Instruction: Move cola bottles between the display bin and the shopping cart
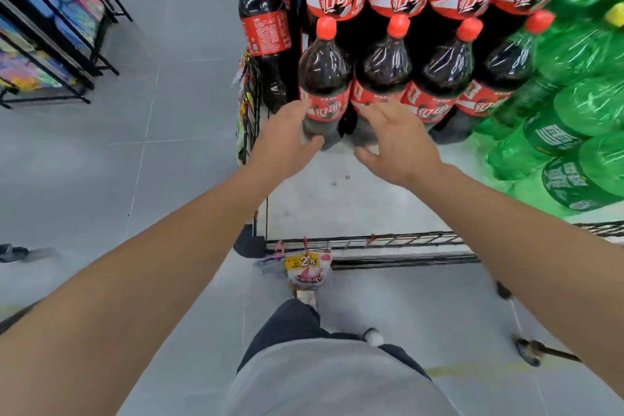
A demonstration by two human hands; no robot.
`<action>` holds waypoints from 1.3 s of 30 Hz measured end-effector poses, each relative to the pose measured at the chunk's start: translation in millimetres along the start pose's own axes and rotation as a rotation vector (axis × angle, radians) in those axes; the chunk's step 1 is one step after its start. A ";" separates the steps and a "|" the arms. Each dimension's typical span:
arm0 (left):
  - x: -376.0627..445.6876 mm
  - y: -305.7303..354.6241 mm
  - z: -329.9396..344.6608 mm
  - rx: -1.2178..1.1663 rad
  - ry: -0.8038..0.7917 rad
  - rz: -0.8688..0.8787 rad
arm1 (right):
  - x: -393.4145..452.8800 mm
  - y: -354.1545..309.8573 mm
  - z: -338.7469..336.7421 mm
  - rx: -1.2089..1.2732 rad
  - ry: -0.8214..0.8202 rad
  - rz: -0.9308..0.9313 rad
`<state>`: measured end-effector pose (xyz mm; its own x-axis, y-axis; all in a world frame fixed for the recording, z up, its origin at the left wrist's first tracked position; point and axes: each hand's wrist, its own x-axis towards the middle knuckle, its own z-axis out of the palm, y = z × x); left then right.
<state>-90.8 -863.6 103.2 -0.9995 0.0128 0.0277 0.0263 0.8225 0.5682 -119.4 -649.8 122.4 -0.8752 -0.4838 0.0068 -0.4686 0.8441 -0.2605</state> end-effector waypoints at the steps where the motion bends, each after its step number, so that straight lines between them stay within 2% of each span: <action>1: -11.5 3.5 3.6 0.048 -0.012 -0.002 | -11.3 2.7 -1.6 -0.025 -0.011 -0.017; 7: -86.2 46.5 20.1 0.273 -0.030 -0.063 | -84.4 15.3 -19.3 -0.160 -0.115 -0.082; 16: -188.3 129.8 37.1 0.324 -0.006 -0.143 | -195.8 25.1 -38.9 -0.176 -0.139 -0.110; 20: -223.1 153.3 51.0 0.327 -0.005 -0.120 | -238.4 26.1 -41.9 -0.189 -0.136 -0.085; 30: -305.0 209.2 94.0 0.333 -0.086 0.052 | -369.2 39.7 -47.1 -0.198 -0.089 0.071; 39: -343.4 317.7 162.1 0.308 -0.246 0.274 | -514.4 106.1 -69.0 -0.184 -0.083 0.349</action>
<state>258.2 -514.5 140.9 -0.9313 0.3566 -0.0744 0.3208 0.8997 0.2962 272.7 -295.4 157.8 -0.9765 -0.1711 -0.1314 -0.1650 0.9847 -0.0559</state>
